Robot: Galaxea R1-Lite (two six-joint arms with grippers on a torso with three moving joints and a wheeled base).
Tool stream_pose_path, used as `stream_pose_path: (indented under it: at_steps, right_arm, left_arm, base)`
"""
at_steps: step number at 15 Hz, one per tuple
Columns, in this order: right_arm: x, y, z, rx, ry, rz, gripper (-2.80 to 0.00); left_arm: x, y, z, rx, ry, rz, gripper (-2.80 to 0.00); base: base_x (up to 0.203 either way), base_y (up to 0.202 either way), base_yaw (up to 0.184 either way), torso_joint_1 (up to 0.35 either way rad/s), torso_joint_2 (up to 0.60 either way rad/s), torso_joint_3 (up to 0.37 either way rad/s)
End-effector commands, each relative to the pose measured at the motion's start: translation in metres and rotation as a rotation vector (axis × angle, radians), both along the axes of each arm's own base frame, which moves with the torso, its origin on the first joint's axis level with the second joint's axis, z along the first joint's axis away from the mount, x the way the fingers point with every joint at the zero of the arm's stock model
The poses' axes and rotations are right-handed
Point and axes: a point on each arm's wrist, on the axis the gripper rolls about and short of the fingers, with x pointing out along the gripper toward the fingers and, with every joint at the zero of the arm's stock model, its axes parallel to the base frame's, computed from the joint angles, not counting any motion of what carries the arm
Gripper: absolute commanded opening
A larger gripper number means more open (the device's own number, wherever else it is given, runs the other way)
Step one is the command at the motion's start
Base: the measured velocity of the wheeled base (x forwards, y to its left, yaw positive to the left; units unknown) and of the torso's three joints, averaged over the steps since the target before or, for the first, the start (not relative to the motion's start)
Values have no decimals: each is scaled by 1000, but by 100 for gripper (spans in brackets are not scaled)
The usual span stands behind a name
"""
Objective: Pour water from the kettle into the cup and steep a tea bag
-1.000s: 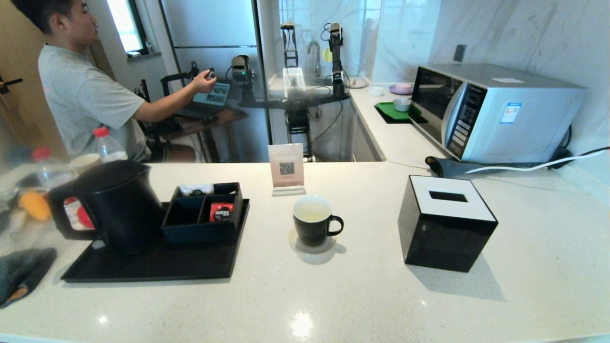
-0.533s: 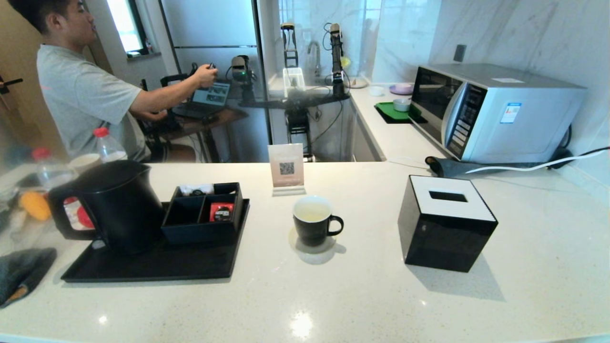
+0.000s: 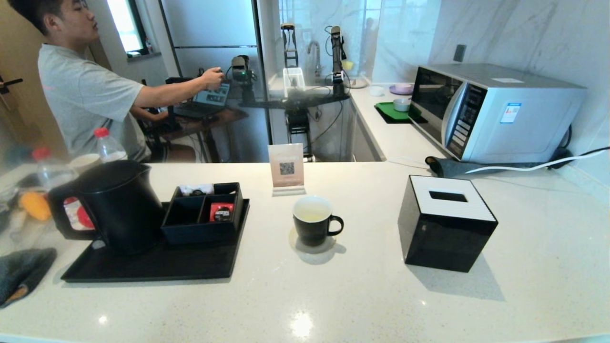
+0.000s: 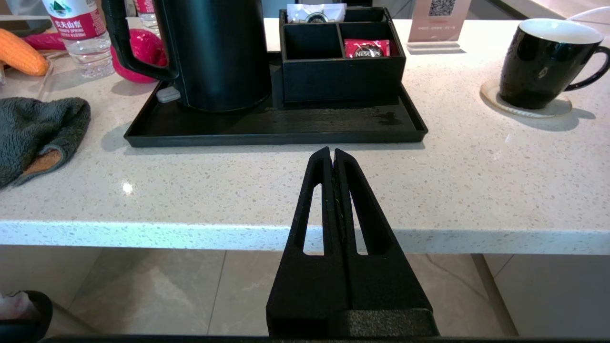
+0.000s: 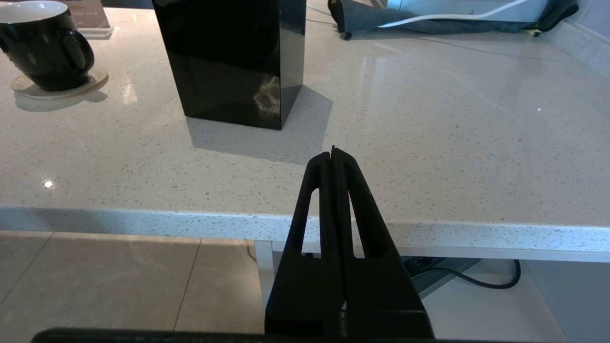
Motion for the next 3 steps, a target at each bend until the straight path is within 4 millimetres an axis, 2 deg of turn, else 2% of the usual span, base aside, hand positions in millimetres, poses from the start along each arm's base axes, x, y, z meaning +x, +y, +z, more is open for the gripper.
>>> stream_pose_path:
  at_steps: [1,3]
  right_arm:
    - [0,0,0,18,1,1,-280]
    - [0,0,0,36,0,0,-280]
  left_arm:
    - [0,0,0,0,-1,0,-280]
    - [0,0,0,0,-1,0,-280]
  base:
    - [0,0,0,0,0,0]
    - [0,0,0,0,0,0]
